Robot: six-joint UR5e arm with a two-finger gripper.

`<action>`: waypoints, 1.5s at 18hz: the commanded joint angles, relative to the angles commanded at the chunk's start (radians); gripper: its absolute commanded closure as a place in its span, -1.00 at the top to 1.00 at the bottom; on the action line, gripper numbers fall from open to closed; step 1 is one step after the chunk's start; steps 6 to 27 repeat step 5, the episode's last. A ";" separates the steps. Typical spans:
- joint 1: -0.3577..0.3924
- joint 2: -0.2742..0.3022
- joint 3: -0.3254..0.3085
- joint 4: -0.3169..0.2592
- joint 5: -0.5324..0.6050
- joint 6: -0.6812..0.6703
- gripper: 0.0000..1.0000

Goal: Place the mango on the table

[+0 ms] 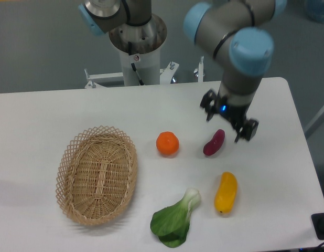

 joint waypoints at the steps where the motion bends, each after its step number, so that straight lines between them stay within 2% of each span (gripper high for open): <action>1: 0.021 0.011 0.000 -0.009 -0.011 0.015 1.00; 3: 0.045 0.020 0.000 -0.011 -0.034 0.020 1.00; 27: 0.046 0.026 -0.002 -0.009 -0.031 0.020 1.00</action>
